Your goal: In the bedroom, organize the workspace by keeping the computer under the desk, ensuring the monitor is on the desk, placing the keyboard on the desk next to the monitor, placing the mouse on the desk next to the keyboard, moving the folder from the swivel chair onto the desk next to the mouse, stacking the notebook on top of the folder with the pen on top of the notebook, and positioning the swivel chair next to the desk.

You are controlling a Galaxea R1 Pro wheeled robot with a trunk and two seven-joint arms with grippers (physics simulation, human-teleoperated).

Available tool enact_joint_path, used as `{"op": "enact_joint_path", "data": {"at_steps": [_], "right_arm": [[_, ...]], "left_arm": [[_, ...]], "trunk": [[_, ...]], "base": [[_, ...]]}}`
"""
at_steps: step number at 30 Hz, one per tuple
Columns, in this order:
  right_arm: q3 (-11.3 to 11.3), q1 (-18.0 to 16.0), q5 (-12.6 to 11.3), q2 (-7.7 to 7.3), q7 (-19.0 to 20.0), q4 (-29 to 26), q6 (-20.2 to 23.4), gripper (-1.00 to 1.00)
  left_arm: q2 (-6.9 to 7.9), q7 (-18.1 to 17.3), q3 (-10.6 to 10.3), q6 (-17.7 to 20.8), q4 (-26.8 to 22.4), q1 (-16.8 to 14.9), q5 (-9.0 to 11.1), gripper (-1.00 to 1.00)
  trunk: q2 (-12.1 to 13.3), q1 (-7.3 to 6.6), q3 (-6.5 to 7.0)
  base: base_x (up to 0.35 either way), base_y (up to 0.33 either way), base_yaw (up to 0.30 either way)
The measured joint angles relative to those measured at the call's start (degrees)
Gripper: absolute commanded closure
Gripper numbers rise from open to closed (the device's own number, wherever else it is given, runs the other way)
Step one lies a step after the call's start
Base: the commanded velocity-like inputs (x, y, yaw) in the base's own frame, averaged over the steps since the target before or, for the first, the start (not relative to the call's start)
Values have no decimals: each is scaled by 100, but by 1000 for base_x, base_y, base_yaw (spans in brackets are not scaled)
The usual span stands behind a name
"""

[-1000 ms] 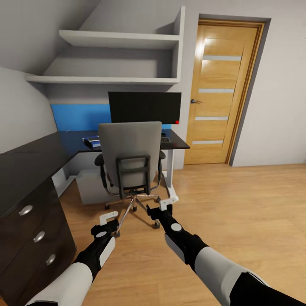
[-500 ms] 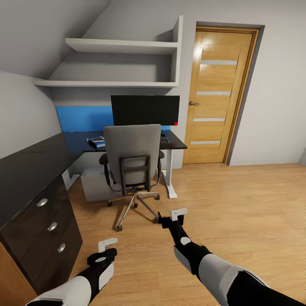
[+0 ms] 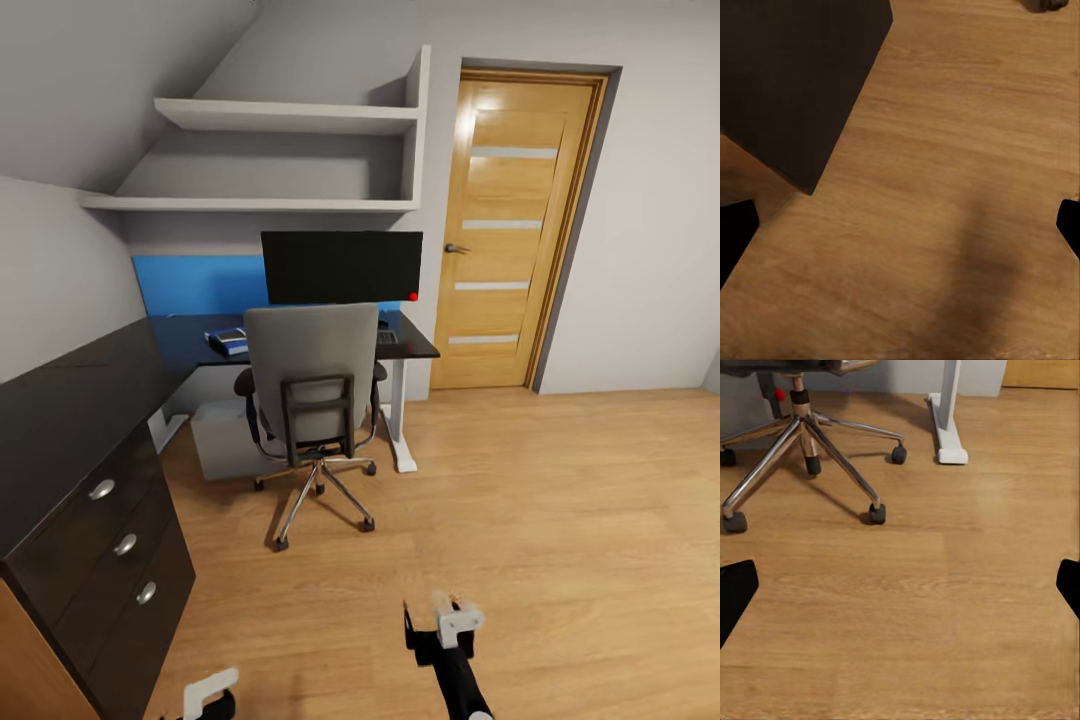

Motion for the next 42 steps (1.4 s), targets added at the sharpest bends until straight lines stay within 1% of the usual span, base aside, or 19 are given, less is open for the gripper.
{"op": "enact_joint_path", "data": {"at_steps": [2, 3, 6, 7, 11, 12, 14, 15, 18, 20, 21, 22, 27, 28, 33, 42], "right_arm": [[0, 135, 1, -45, 2, 3, 3, -100], [-10, 264, -5, -102, 0, 3, 5, -100], [-2, 453, 5, -212, 4, 5, 9, -100], [-13, 562, -6, -293, 6, 5, 10, -100], [2, 785, 5, -427, -2, 13, 26, -100], [-15, 933, -7, -505, -4, 11, 56, -100], [4, 991, 6, -531, -4, 14, 75, -100], [1, 1035, 5, -553, 1, 14, 88, -100], [9, 1059, 8, -565, 3, 13, 96, -100], [12, 1071, 8, -570, 6, 12, 99, -100], [13, 1078, 8, -574, 16, 14, 100, -100], [14, 1080, 8, -575, 17, 14, 102, -100], [15, 1083, 8, -576, 15, 14, 104, -100], [15, 1083, 8, -576, 19, 14, 105, -100], [15, 1084, 8, -577, 22, 14, 104, -100], [15, 1084, 8, -577, 23, 14, 104, -100]], "left_arm": [[45, -2, -5, -129, 1, 159, 0, -100], [90, -7, 10, -258, 2, 313, 12, -100], [149, -14, -6, -422, 2, 535, 3, -100], [196, -16, 11, -537, 3, 684, 17, -100], [324, -17, -6, -765, 3, 1014, 8, -100], [389, -20, 17, -851, 4, 1200, 29, -100], [408, -24, -9, -875, 3, 1294, 11, -100], [423, -34, 5, -923, 4, 1414, 22, -100], [427, -47, -8, -1052, 3, 1567, 12, -100], [426, -62, -6, -1274, 4, 1768, 15, -100], [424, -122, -3, -1576, 4, 2015, 21, -100], [423, -197, -5, -1695, 4, 2115, 19, -100], [421, -493, -15, -1905, 4, 2243, 13, -100], [421, -602, -17, -2008, 3, 2267, 11, -100], [419, -694, -19, -2219, 3, 2292, 12, -100], [412, -731, -18, -2319, 3, 2301, 12, -100]], "trunk": [[80, -44, 36], [120, -66, 53], [241, -132, 108], [281, -154, 125], [441, -242, 198], [481, -264, 214], [562, -308, 252], [602, -330, 269], [722, -395, 324], [802, -439, 360], [842, -461, 377], [882, -483, 395], [1083, -593, 486], [1123, -615, 504], [1324, -725, 593], [1685, -923, 755]], "base": [[0, 0, 0], [0, 0, 0], [0, 0, 0], [0, 0, 0], [0, 0, 0], [0, 0, 0], [0, 0, 0], [0, 0, 0], [0, 0, 0], [0, 0, 0], [0, 0, 0], [0, 0, 0], [0, 0, 0], [0, 0, 0], [0, 0, 0], [0, 0, 0]]}}
